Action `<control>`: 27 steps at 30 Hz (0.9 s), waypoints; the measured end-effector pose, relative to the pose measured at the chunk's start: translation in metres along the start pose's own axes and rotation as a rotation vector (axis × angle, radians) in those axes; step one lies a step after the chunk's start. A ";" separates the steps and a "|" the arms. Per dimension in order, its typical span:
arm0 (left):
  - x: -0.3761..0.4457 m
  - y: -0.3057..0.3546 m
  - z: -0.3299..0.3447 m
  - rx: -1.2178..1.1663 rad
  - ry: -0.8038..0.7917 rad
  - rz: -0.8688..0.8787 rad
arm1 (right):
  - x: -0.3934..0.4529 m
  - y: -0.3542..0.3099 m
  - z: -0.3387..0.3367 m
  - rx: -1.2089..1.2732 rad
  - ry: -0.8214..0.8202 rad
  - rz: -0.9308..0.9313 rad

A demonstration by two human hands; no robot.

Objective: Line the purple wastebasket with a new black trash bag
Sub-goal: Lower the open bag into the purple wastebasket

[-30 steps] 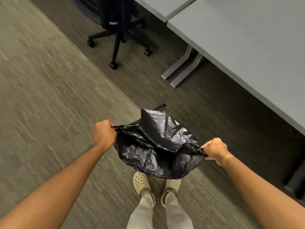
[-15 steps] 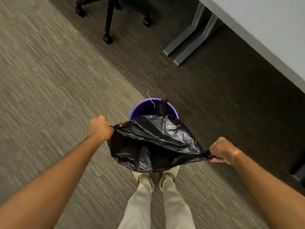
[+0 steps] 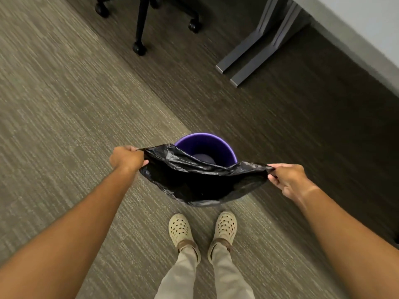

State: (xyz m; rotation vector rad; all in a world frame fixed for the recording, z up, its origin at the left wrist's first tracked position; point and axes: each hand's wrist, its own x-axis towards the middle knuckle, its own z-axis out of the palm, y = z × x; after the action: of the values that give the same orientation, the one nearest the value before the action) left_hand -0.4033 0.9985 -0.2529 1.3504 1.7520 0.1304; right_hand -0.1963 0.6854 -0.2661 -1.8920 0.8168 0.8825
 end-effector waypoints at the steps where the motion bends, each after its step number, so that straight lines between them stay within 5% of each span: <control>1: 0.008 -0.003 0.007 -0.060 0.031 -0.036 | 0.009 0.001 0.007 0.069 0.007 0.024; 7: 0.047 -0.033 0.052 -0.161 0.095 -0.097 | 0.062 0.018 0.051 0.181 -0.019 0.050; 14: 0.076 -0.056 0.101 -0.136 0.094 -0.005 | 0.112 0.032 0.081 -0.048 -0.137 -0.249; 27: 0.151 -0.049 0.155 -0.105 0.147 0.080 | 0.191 -0.003 0.155 -0.200 0.158 -0.492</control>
State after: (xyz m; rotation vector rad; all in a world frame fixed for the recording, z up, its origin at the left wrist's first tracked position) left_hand -0.3330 1.0386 -0.4592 1.3637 1.7864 0.3695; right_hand -0.1318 0.7886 -0.4797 -2.2257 0.3273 0.5267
